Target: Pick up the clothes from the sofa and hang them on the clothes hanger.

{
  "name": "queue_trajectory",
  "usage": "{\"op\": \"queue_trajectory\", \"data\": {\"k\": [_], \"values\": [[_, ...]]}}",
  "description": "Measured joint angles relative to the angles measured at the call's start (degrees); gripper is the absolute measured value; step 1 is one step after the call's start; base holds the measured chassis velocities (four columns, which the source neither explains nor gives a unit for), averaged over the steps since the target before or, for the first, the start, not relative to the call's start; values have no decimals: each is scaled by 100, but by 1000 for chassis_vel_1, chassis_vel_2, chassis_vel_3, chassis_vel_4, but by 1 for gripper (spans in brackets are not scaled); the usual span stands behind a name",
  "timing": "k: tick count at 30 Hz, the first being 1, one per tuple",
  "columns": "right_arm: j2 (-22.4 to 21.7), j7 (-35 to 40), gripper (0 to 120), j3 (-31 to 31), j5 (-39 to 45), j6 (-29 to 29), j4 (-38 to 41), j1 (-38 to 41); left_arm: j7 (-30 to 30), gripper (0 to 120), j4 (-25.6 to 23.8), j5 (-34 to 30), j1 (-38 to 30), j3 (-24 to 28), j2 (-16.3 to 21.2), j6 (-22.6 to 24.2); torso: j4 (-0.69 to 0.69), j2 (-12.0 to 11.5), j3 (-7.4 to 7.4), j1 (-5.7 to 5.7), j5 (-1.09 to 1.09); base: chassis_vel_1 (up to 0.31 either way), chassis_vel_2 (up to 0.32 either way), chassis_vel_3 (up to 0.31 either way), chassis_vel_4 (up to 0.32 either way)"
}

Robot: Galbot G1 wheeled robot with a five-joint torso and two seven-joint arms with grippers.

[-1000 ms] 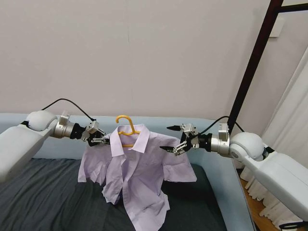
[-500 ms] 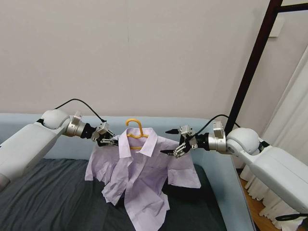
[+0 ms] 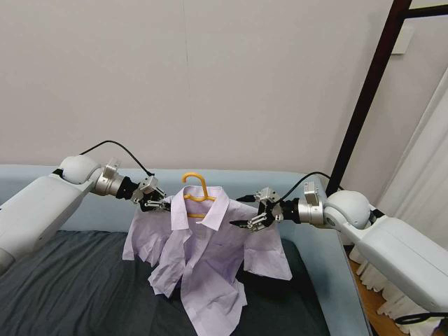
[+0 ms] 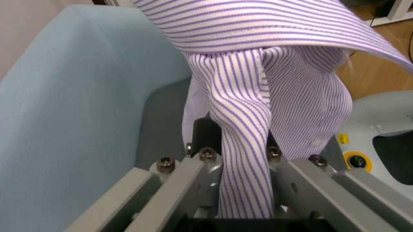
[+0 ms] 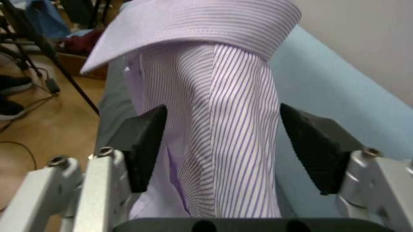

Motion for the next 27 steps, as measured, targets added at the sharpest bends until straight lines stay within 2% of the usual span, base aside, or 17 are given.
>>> {"op": "queue_trajectory", "data": {"k": [1,3,7,9,10,16,23,25,27], "values": [[-4,-73,60,1,2,-7,-24,1,4,1,2,7,17,0,-16,-7,0,0,0,0,0,0,0,0,0],[-9,-101,58,3,-7,-7,-32,1,11,1,8,12,21,0,-28,-9,0,0,0,0,1,0,0,0,0],[-26,-170,38,20,-67,0,-53,0,40,1,84,64,-6,-1,-111,-57,-1,0,0,0,1,0,0,0,0],[-25,-194,36,22,-68,2,-59,0,47,1,92,72,-13,0,-122,-66,-1,0,0,0,1,0,0,0,0],[-23,-300,28,27,-74,7,-88,15,72,1,112,92,-33,10,-154,-79,-1,0,0,0,1,0,0,0,0],[3,-601,8,44,-201,9,-140,46,117,1,182,115,-72,42,-254,-83,-1,0,0,0,1,0,0,0,0],[-8,-520,8,123,-229,56,-116,-77,147,1,303,62,-106,63,-326,-160,-1,0,0,0,1,0,0,0,0],[-22,-499,8,148,-211,65,-103,-91,143,5,335,-10,-117,71,-333,-200,-1,0,0,0,1,0,0,0,0],[-65,-434,8,221,-171,73,-94,-105,70,14,417,-282,-167,80,-339,-283,0,0,0,-1,1,0,0,0,0]]}}
